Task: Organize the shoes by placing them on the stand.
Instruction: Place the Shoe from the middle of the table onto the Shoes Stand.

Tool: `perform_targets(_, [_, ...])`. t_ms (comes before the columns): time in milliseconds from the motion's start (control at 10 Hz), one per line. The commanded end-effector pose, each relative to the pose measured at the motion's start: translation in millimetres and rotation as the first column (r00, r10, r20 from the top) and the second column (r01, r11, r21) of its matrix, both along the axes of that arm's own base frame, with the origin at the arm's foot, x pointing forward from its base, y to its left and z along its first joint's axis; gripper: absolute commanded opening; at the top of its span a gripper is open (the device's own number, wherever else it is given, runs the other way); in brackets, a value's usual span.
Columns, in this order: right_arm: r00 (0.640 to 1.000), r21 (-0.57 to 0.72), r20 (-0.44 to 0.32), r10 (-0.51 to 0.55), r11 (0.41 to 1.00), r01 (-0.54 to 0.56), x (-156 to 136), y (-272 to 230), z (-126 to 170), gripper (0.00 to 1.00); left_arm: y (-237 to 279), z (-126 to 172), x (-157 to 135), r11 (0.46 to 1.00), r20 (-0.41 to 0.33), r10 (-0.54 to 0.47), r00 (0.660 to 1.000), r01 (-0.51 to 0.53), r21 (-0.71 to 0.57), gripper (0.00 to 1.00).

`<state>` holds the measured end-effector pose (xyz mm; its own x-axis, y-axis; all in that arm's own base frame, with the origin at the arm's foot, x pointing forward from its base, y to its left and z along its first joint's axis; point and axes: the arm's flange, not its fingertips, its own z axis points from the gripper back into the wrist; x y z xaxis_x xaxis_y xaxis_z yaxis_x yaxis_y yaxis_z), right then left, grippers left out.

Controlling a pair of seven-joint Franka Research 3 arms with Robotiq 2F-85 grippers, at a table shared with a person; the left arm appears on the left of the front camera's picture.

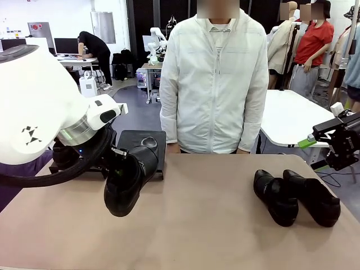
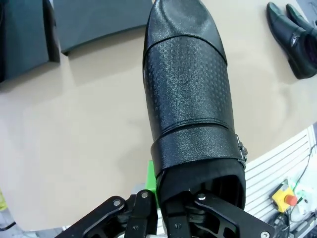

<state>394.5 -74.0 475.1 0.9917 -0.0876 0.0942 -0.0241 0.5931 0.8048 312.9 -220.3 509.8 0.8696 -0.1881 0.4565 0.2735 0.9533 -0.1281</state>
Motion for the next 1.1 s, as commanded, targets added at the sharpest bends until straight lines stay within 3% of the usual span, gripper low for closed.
perform_targets(0, [1.0, 0.003, 0.005, 0.009, 1.0, -0.009, 2, -2, 4, 1.0, 32, 13, 34, 0.988, 0.128, 0.145, 0.981, -0.135, -0.078, 0.0])
perform_targets(100, [1.0, 0.003, 0.005, 0.009, 1.0, -0.009, 2, -2, 4, 1.0, 68, 19, 68, 0.973, 0.265, 0.229, 0.937, -0.21, -0.099, 0.0])
perform_targets(300, [1.0, 0.003, 0.005, 0.009, 1.0, -0.009, 2, -2, 4, 1.0, 124, 6, 127, 0.986, 0.399, 0.161, 0.903, -0.13, -0.103, 0.0])
perform_targets(400, [1.0, 0.003, 0.005, 0.009, 1.0, -0.009, 2, -2, 4, 1.0, 141, -5, 152, 0.993, 0.363, 0.101, 0.926, -0.07, -0.098, 0.0])
perform_targets(600, [1.0, 0.003, 0.005, 0.009, 1.0, -0.009, 2, -2, 4, 1.0, 168, -22, 186, 0.994, 0.37, 0.098, 0.924, -0.069, -0.089, 0.0])
perform_targets(700, [1.0, 0.003, 0.005, 0.009, 1.0, -0.009, 2, -2, 4, 1.0, 184, -23, 196, 0.986, 0.387, 0.153, 0.909, -0.115, -0.12, 0.0])
perform_targets(800, [1.0, 0.003, 0.005, 0.009, 1.0, -0.009, 2, -2, 4, 1.0, 197, -11, 198, 0.947, 0.394, 0.313, 0.864, -0.252, -0.198, 0.0])
perform_targets(900, [1.0, 0.003, 0.005, 0.009, 1.0, -0.009, 2, -2, 4, 1.0, 156, -33, 182, 0.992, 0.362, 0.13, 0.923, -0.12, -0.05, 0.0])
perform_targets(1000, [1.0, 0.003, 0.005, 0.009, 1.0, -0.009, 2, -2, 4, 1.0, 156, -33, 182, 0.992, 0.362, 0.13, 0.923, -0.12, -0.05, 0.0])
